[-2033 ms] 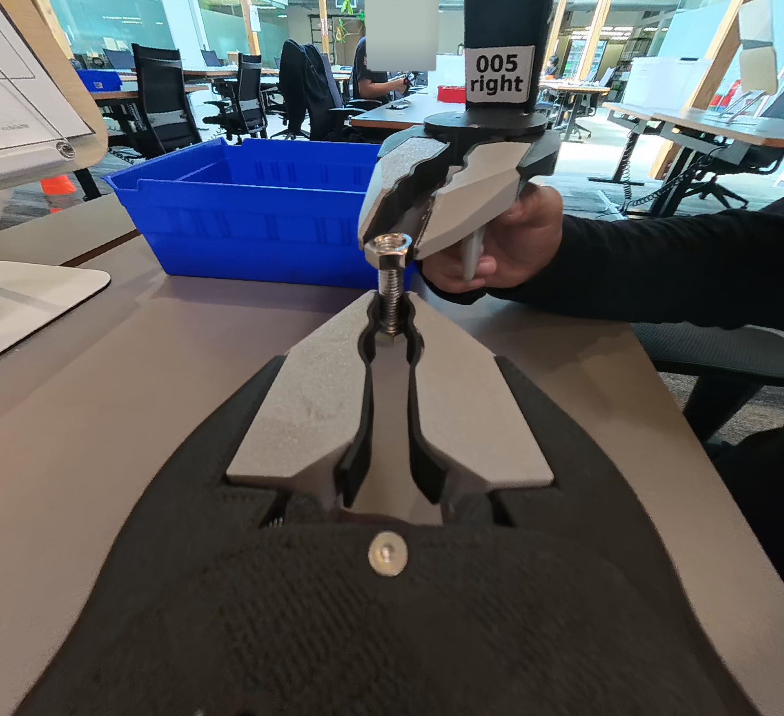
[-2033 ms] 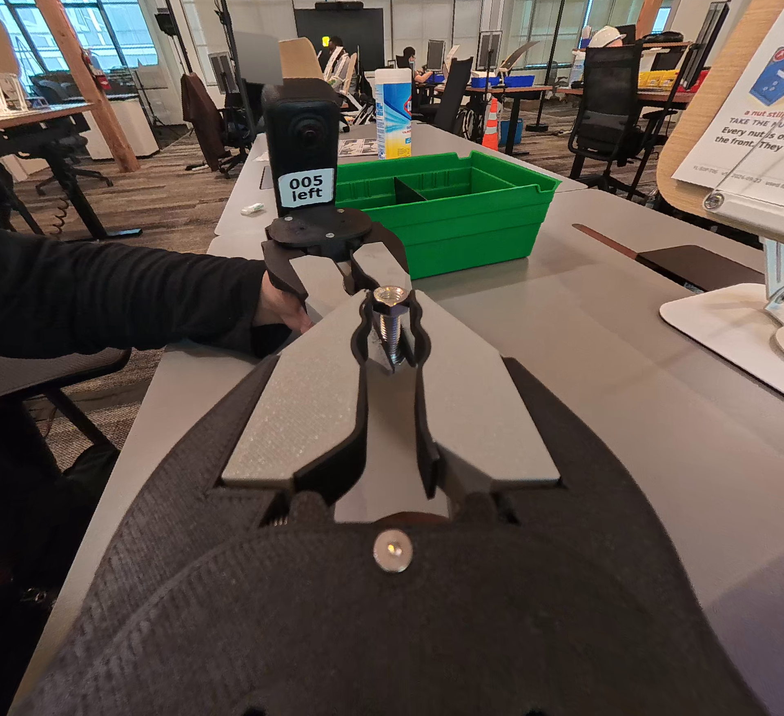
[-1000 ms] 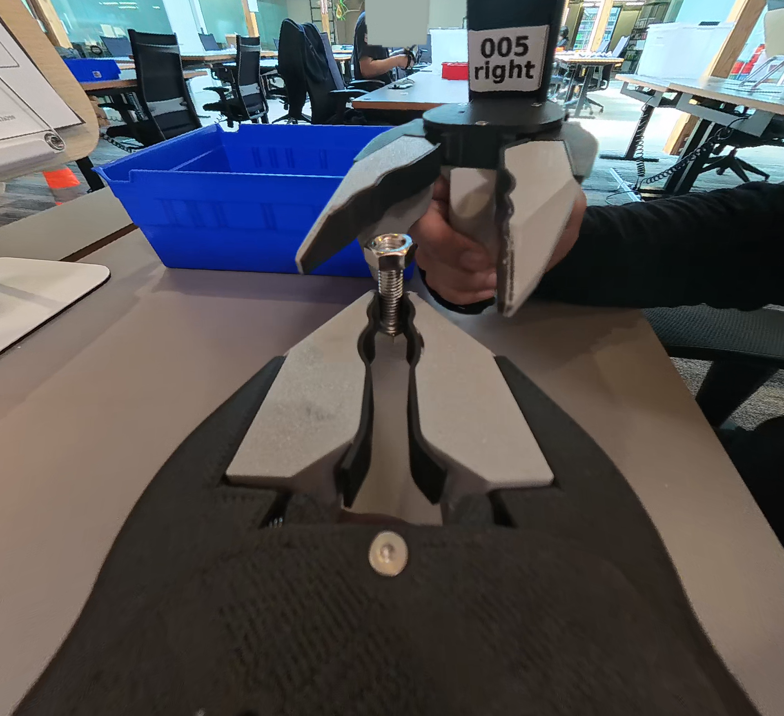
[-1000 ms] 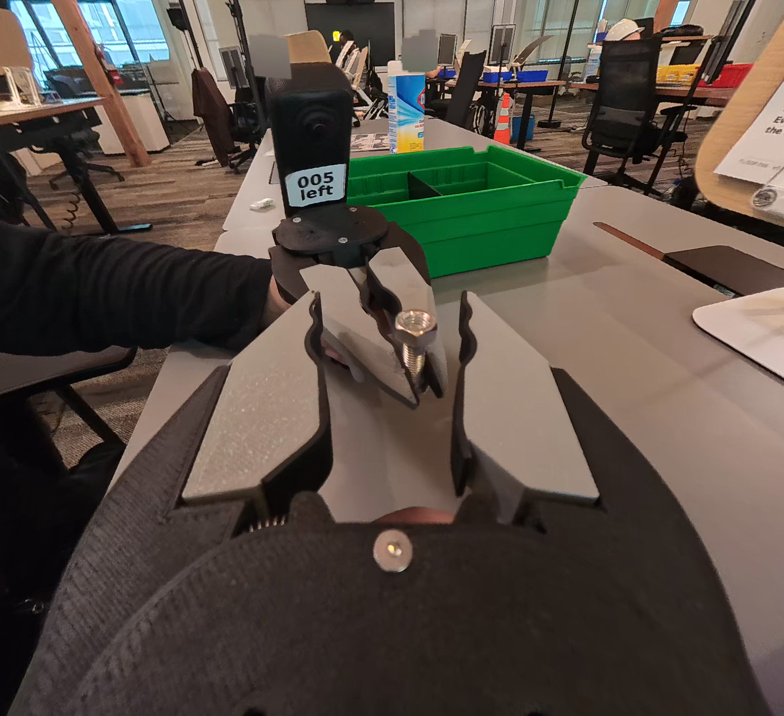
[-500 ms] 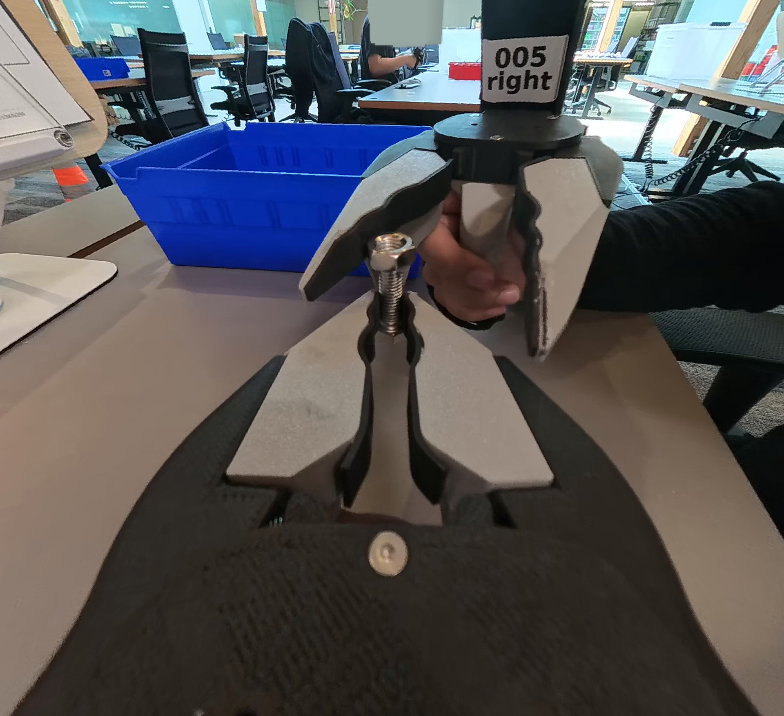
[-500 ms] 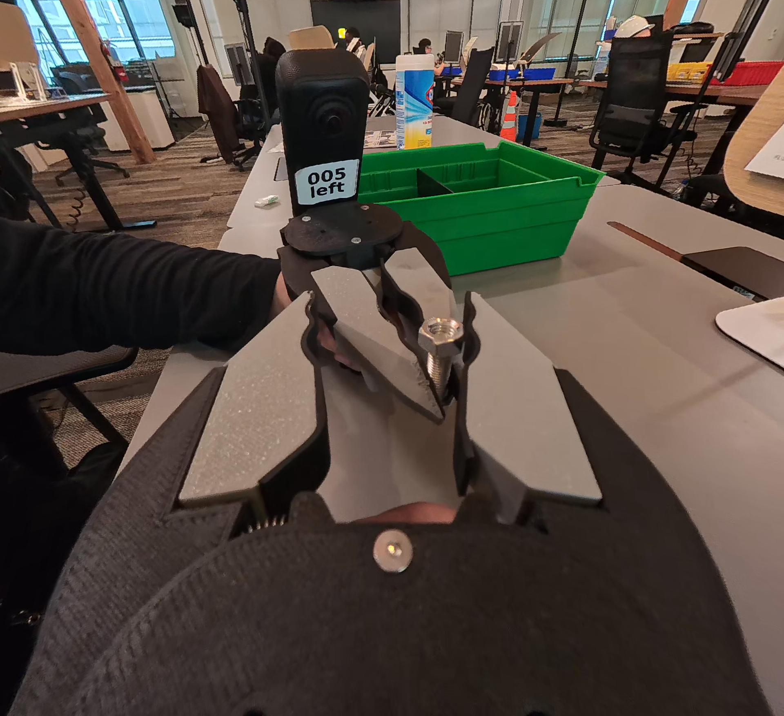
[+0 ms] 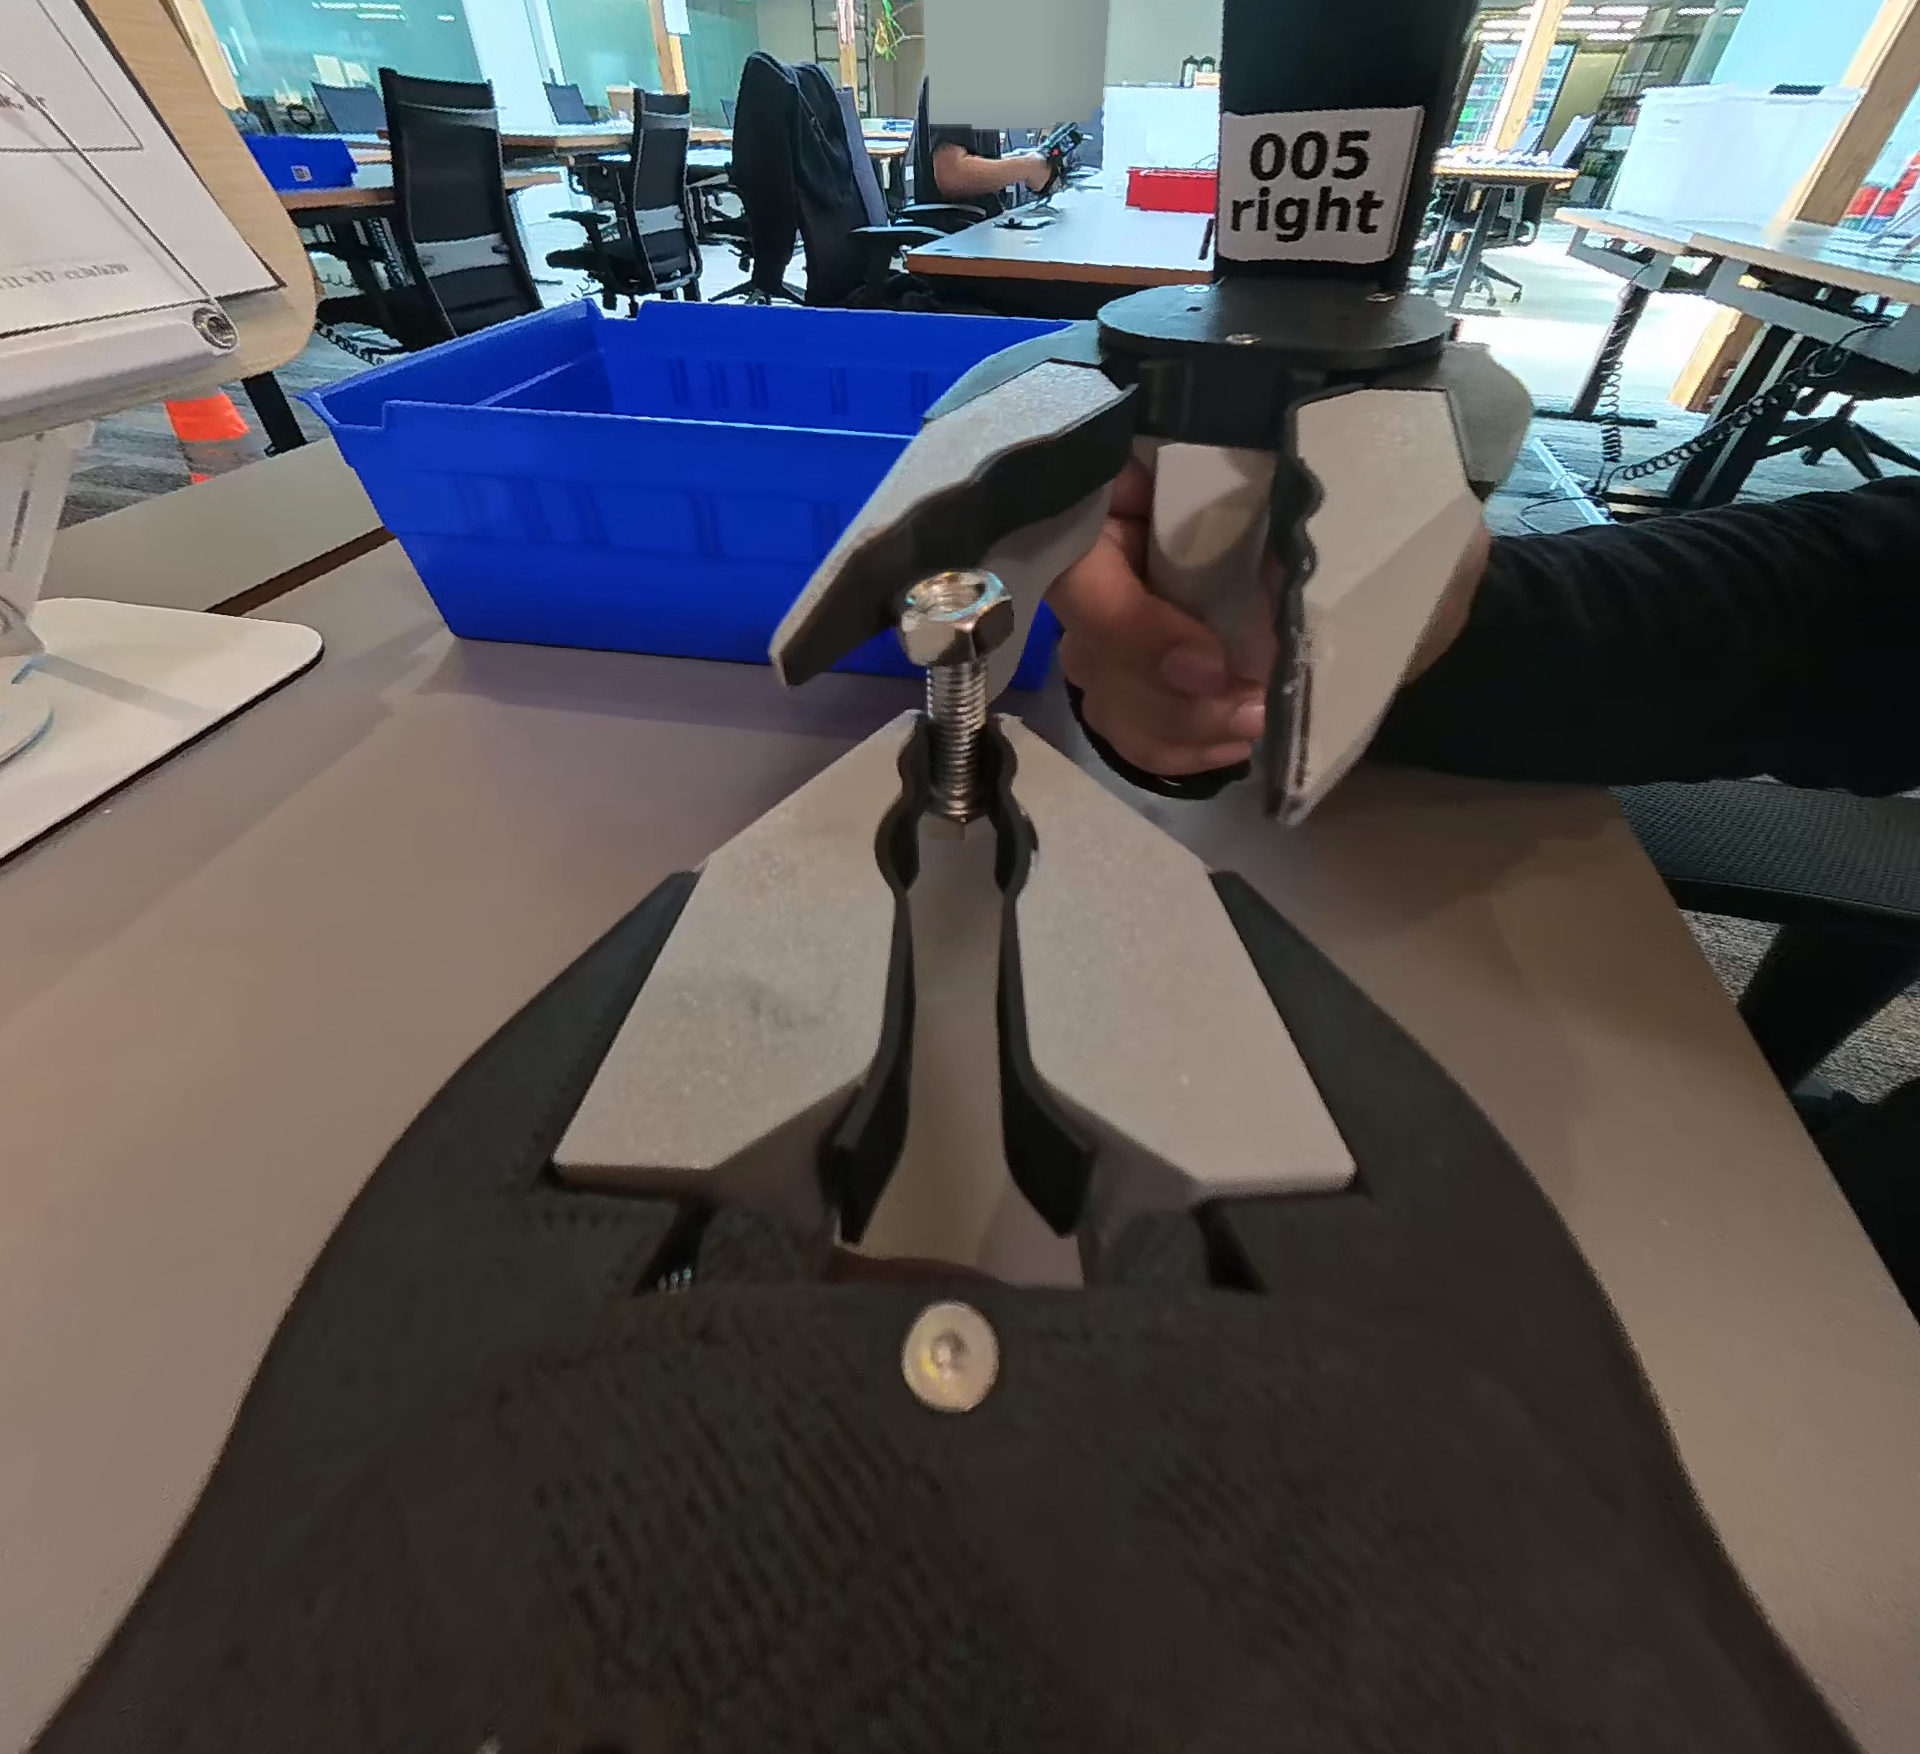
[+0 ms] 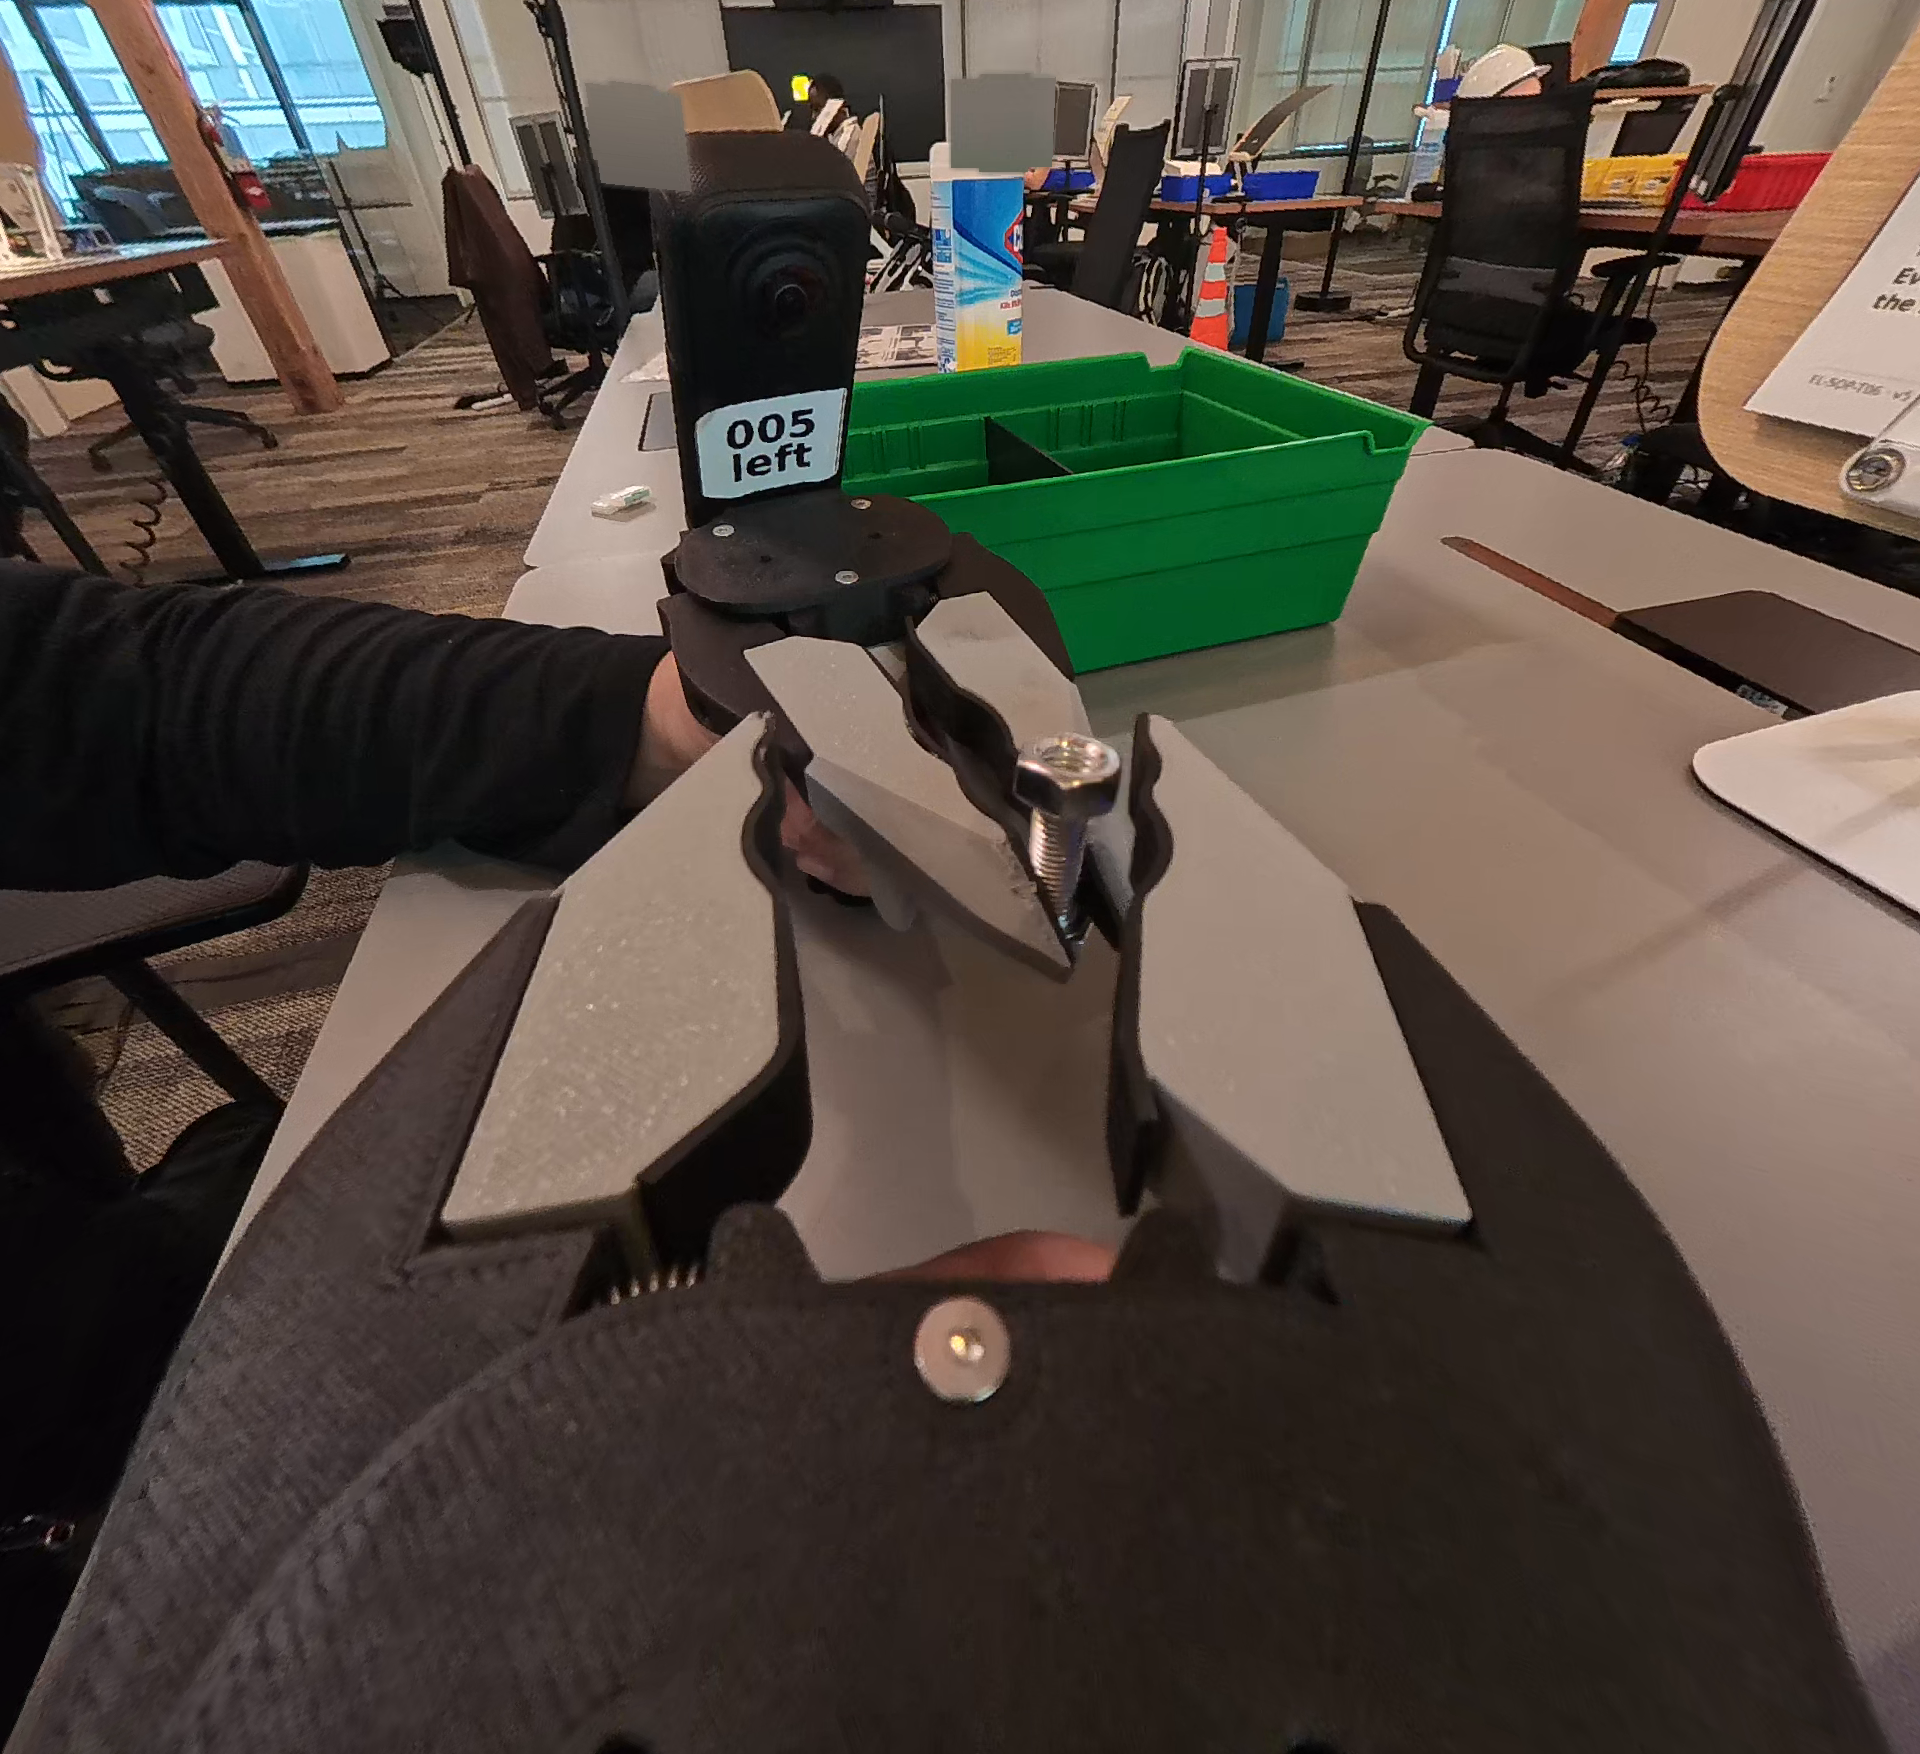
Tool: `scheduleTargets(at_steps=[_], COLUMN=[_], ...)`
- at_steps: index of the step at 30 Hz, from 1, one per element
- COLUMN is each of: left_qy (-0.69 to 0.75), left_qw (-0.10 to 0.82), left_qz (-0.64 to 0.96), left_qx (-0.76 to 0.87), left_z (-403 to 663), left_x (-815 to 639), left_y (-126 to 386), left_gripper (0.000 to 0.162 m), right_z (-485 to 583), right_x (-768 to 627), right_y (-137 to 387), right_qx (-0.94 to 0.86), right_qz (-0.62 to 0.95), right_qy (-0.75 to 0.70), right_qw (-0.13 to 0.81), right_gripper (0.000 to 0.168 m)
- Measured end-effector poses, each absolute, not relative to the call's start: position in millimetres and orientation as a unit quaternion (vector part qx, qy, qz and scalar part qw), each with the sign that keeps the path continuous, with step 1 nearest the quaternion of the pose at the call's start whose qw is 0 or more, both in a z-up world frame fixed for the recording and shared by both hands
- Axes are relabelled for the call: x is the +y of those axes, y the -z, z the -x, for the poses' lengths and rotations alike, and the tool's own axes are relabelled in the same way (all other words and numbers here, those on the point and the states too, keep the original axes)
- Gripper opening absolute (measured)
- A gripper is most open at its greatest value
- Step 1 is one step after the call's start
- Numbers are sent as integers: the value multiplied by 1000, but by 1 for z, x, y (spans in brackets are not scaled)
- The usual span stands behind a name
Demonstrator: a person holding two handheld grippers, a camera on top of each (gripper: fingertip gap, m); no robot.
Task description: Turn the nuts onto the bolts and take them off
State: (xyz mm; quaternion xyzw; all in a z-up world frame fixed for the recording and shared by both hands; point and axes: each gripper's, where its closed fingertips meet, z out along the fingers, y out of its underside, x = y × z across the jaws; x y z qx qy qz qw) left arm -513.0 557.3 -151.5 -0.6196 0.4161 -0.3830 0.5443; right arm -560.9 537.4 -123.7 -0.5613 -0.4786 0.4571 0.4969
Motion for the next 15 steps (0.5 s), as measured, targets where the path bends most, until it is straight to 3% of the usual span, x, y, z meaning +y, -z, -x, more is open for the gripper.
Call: scheduleTargets(at_steps=[15], left_qy=[382], left_qw=[545], left_qz=[617], left_qx=[420], left_z=[511], left_x=[556], left_y=[152], left_gripper=[6], right_z=[561], right_x=[538], right_y=[121], right_qx=[-476], right_qz=[560], right_qy=[-455], right_qw=[503], right_gripper=[62])
